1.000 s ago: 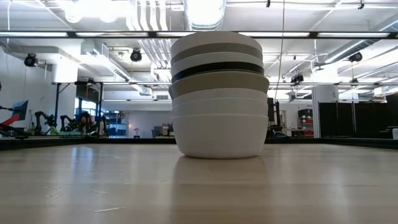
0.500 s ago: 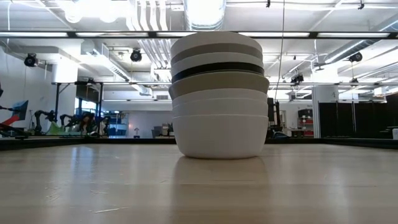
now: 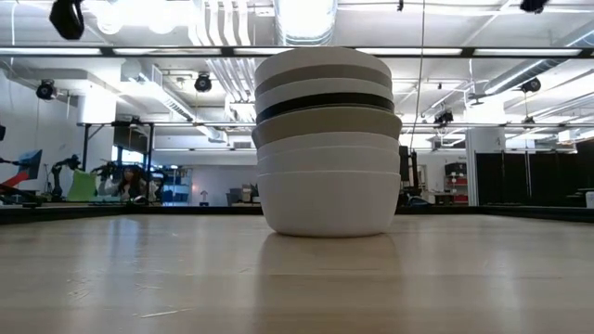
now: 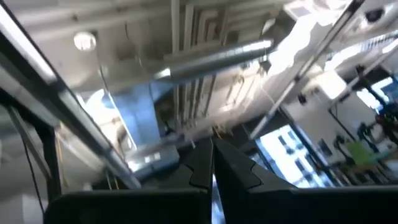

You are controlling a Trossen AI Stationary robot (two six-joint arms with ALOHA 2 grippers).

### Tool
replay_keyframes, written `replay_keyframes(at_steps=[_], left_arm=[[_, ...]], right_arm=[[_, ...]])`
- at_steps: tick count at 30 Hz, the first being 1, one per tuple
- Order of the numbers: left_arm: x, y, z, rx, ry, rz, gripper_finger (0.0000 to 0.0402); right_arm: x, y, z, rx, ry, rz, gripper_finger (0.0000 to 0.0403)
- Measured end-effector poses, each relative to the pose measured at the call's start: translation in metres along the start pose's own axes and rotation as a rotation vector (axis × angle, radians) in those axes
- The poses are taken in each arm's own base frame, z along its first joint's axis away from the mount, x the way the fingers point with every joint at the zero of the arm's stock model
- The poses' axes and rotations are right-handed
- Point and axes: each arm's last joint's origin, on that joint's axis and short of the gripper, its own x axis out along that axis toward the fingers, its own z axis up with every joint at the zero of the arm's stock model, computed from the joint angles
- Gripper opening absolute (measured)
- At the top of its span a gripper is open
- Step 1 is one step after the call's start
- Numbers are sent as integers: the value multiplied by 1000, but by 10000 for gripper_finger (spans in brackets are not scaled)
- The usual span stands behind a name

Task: Nest bowls inside each other
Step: Return to Home Position

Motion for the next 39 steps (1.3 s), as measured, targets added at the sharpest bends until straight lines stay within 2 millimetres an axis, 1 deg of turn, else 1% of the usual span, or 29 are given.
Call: replay_keyframes(at_steps=[4,6,8,9,10,11,12,14,16,17,20,22,25,28,33,37,39], left_arm=[[-3,8,-18,-21,16,6,13],[-8,12,-21,-51,-1,0,13],[-14,15,-20,-70,-29,-7,13],[-16,16,-17,-82,-56,-14,13],[-16,16,-18,-65,-46,-8,13],[-16,16,-18,-36,-28,0,13],[-18,16,-14,-22,-38,-3,13],[-20,15,-8,-15,-57,-4,13],[-20,16,-11,1,-54,16,13],[-18,17,-16,16,-28,24,13],[-16,17,-20,-6,-24,24,13],[-13,18,-29,-9,1,30,13],[-7,20,-45,-34,25,38,13],[0,23,-65,-62,37,35,13],[12,27,-98,-118,-16,-7,13],[16,32,-121,-188,-69,-56,13],[17,36,-135,-213,-56,-63,13]], right_arm=[[-23,-11,4,13,-101,1,8],[-23,-12,7,-15,-142,-27,8],[-21,-10,14,-45,-145,-11,8],[-21,-10,17,-59,-131,-23,8],[-19,-10,19,-77,-107,-56,8],[-18,-9,19,-89,-70,-64,8],[-17,-9,17,-92,-27,-61,8],[-16,-8,18,-76,37,-50,8],[-16,-8,17,-46,102,-51,8],[-16,-8,13,-33,149,-47,8],[-18,-10,0,-5,241,-59,8],[-20,-11,-7,25,239,-61,8],[-22,-12,-20,69,204,-11,8],[-27,-15,-36,115,179,10,8],[-39,-24,-70,192,253,-20,8],[-46,-30,-85,245,234,-37,8],[-51,-34,-92,261,200,-61,8]])
